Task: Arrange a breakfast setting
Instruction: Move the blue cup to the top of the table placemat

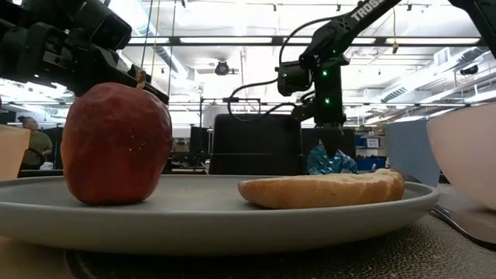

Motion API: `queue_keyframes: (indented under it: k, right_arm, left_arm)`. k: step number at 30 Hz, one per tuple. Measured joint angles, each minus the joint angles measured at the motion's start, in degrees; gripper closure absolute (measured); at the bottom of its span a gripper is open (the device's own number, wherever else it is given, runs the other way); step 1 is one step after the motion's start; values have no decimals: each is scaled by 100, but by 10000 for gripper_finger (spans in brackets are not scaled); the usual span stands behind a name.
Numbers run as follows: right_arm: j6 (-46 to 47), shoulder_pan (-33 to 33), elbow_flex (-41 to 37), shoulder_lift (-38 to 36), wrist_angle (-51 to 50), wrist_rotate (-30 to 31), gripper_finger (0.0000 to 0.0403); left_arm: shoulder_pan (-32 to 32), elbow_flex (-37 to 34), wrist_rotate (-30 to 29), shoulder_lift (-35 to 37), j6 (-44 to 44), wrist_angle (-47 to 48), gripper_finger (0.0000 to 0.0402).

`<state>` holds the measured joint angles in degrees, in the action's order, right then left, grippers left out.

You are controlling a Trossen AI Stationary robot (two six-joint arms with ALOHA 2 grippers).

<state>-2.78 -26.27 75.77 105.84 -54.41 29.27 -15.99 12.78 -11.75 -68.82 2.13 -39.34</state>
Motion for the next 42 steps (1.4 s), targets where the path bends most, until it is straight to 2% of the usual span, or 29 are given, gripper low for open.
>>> queue_keyframes:
  k: [7, 14, 27, 34, 42]
  right_arm:
    - [-33, -145, 4, -13, 48, -23, 175]
    - [-39, -6, 9, -12, -180, -100, 225]
    - [-27, 351, 9, -11, -743, -138, 247]
    - [-336, 488, 2, -100, -1035, -774, 254]
    - [-582, 424, 4, -540, -1052, -1018, 254]
  left_arm:
    - [0, 0, 0, 0, 4, 28, 239]
    - [0, 0, 0, 0, 7, 30, 239]
    - [-2, 0, 1, 0, -24, 30, 239]
    - [-2, 0, 2, 0, -36, 28, 239]
    - [-2, 0, 2, 0, -42, 23, 239]
